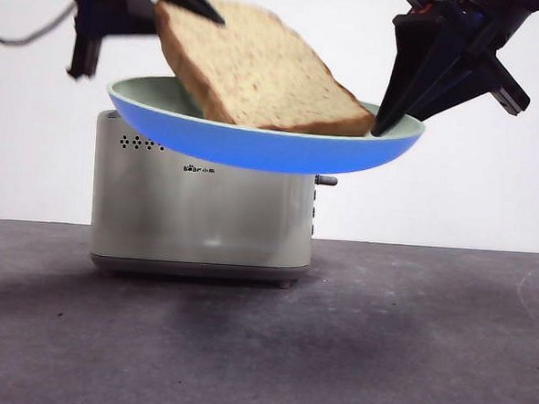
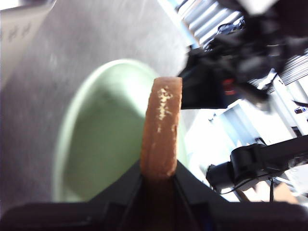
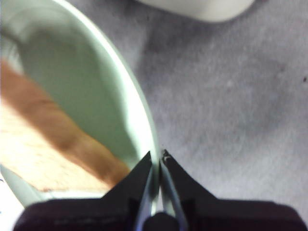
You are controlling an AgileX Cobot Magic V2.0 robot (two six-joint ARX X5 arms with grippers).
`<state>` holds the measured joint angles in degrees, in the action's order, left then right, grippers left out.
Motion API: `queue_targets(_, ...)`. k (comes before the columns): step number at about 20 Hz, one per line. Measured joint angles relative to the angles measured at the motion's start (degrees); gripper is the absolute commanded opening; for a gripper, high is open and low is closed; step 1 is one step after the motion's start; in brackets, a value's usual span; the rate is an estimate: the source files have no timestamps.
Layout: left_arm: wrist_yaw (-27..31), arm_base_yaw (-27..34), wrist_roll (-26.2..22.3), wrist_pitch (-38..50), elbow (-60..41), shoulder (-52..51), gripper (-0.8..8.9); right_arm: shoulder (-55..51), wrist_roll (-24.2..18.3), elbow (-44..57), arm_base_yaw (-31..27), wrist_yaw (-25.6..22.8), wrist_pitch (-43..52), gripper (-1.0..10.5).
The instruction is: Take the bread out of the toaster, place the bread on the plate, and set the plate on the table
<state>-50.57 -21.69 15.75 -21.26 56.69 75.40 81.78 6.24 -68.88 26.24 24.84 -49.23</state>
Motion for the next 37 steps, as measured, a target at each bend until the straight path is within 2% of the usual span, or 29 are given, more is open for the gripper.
queue_targets(3,2.25,-1.46,0.46,0.02,0.00,3.28,-0.08,0.00,-0.02,0.00,0.00,-0.42,-0.44,-0.2)
queue_targets(5,7.37,-3.02,0.77,-0.02,0.00,4.55,0.13,0.00,-0.04,0.02,-0.02,-0.96,-0.52,-0.2)
queue_targets(6,8.76,-3.43,0.83,-0.02,0.00,4.59,0.62,0.00,-0.04,0.02,-0.04,-1.07,-0.52,-0.2)
queue_targets(8,10.12,-4.33,0.90,-0.72,0.39,4.37,3.37,0.00,-0.24,0.02,-0.07,-1.33,-0.59,-0.2)
queue_targets(9,11.08,-4.57,0.90,-1.79,1.16,4.35,3.87,0.00,-0.24,0.02,-0.04,-1.53,-0.59,-0.2)
queue_targets(13,17.66,-6.32,-1.84,-11.47,8.76,4.42,3.84,0.00,-0.24,0.02,-0.04,-3.02,-0.33,-0.2)
queue_targets(18,33.57,-10.95,-9.29,-24.68,21.33,4.39,3.83,0.00,-0.52,0.02,-0.90,-3.43,-0.39,-0.2)
queue_targets(20,37.75,-12.94,-11.58,-27.45,25.33,4.39,3.82,0.00,-0.87,0.02,-1.81,-4.44,-0.39,-0.2)
queue_targets(23,39.78,-15.47,-13.66,-27.93,29.81,3.78,3.82,0.00,-1.79,0.02,-4.72,-9.60,-1.86,-0.2)
queue_targets(25,40.00,-16.74,-14.08,-26.43,30.12,1.44,3.82,0.00,-2.60,0.02,-8.07,-10.51,-3.63,-0.2)
queue_targets(31,41.44,-19.02,-14.27,-22.69,30.16,-7.15,3.82,2.21,-5.01,0.02,-16.59,-10.36,-5.22,-0.2)
queue_targets(35,41.46,-19.30,-14.27,-20.59,30.21,-11.63,3.82,9.18,-5.90,0.02,-17.31,-9.99,-5.22,-0.2)
queue_targets(37,42.01,-19.32,-14.27,-20.63,30.21,-12.79,3.82,12.74,-6.67,0.02,-17.25,-7.08,-4.98,-0.2)
